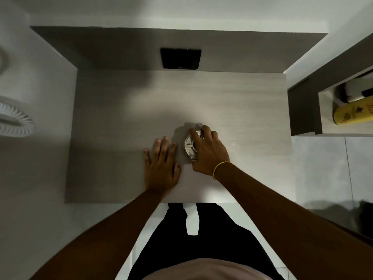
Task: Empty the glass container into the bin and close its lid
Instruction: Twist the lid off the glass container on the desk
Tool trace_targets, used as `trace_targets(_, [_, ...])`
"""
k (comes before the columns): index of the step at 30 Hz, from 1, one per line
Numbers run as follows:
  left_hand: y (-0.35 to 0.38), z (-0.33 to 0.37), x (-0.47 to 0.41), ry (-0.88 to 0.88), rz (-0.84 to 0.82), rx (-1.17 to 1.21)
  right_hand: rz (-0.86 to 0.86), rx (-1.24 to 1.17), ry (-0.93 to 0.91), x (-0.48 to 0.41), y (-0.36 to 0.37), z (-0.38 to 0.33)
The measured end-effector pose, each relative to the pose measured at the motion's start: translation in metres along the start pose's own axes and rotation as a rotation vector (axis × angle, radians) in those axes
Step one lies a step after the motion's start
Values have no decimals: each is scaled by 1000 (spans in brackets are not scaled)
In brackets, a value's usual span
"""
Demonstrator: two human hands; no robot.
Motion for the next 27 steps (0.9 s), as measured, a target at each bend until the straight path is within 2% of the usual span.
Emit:
trace_targets(13, [-2,0,2,4,28,-19,25,-164,15,7,-16,15])
trace_targets(27, [-3,2,1,-2,32,-13,-39,-73,-33,4,-7,11])
Point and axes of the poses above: each hand's wrist, its own x-axis away from the middle knuckle, its own y-axis out of the palm, z = x × y, the point moved 9 cm from there along -x, towards the middle knuckle, and after that the axes turned 7 degrees about y, right-handed, at the moved point
